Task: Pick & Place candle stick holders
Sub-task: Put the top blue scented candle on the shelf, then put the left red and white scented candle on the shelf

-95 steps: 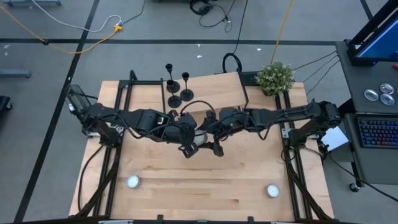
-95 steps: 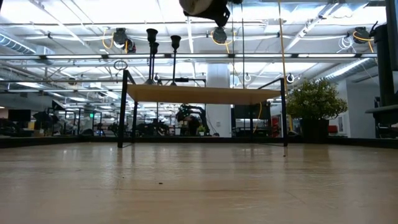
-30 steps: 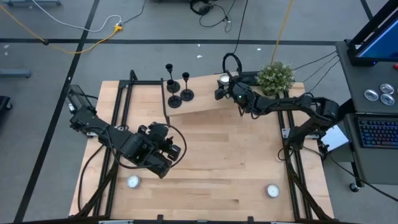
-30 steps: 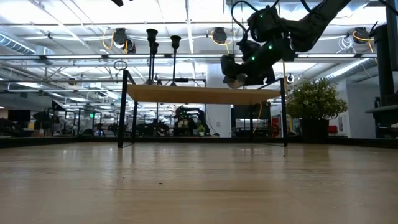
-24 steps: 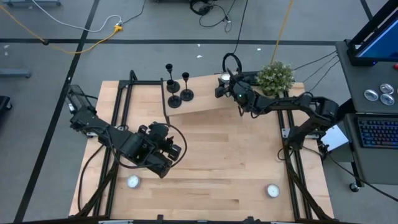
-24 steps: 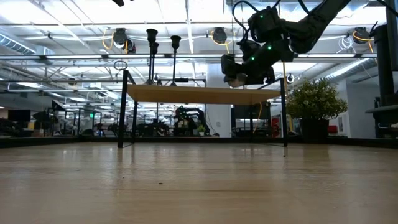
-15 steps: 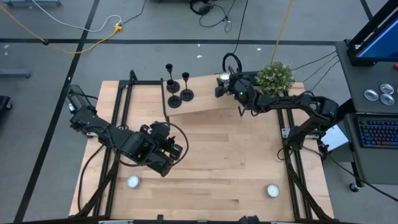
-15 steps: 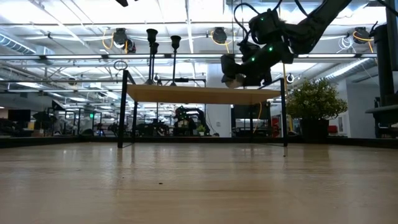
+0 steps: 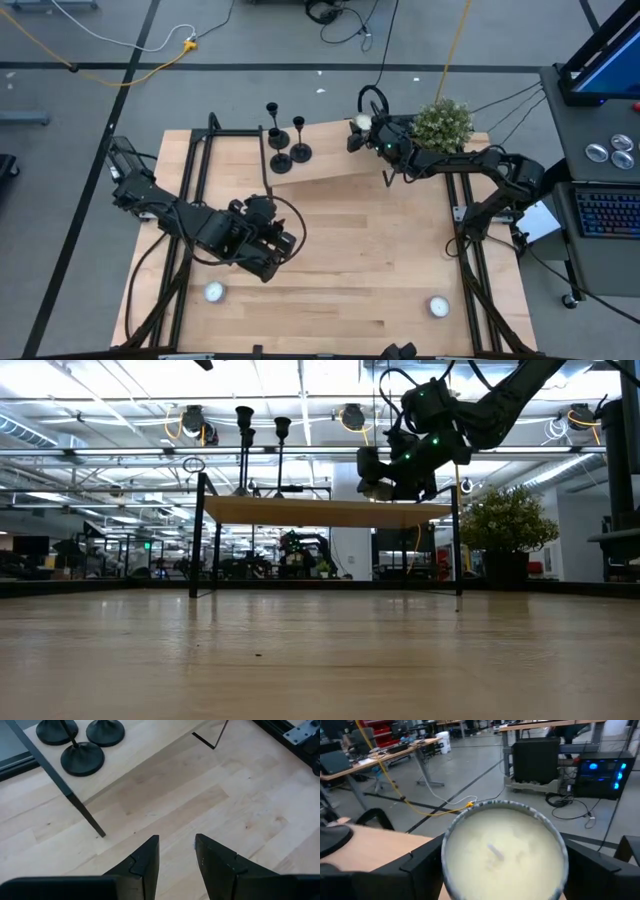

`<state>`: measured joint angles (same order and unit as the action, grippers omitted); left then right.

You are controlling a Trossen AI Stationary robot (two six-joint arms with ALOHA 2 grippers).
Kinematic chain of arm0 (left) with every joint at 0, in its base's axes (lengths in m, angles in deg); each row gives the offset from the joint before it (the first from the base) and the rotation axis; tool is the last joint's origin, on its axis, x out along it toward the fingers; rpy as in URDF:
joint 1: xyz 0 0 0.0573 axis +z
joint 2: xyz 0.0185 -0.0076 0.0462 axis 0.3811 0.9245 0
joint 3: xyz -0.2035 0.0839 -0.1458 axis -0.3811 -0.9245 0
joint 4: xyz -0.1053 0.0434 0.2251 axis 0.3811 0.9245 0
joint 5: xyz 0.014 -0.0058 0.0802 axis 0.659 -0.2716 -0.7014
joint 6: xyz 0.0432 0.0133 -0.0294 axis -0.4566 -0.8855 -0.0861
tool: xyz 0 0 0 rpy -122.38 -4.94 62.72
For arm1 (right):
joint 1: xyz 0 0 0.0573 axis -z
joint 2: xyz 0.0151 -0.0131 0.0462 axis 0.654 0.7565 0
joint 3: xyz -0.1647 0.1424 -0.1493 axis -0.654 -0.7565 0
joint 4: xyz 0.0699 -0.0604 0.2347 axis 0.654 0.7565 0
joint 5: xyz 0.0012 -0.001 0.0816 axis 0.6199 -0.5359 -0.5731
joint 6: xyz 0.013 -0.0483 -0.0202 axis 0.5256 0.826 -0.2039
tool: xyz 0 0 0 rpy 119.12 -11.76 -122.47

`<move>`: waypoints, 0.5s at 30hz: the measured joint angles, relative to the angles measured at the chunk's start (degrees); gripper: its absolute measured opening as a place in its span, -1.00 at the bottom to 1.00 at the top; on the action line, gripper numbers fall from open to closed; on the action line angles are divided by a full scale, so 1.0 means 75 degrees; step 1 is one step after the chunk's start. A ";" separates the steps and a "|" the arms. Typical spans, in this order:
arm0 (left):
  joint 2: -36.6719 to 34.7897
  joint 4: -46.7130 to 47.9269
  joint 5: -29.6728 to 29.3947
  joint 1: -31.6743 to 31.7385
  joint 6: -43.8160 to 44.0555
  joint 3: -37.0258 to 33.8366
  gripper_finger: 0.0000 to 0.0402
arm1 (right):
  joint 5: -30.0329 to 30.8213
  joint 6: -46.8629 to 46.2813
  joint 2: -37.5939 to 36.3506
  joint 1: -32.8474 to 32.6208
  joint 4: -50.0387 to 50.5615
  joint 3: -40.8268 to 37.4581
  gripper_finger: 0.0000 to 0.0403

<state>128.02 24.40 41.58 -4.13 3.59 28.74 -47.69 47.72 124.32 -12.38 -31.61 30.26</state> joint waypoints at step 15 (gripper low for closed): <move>0.0000 -0.0003 0.0132 -0.0002 -0.0096 -0.0002 -0.35 | -0.0972 0.0274 -0.0020 0.0019 0.0439 0.0013 0.65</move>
<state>128.02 24.38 42.57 -4.15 2.87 28.72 -54.98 49.78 124.16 -12.23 -28.31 30.35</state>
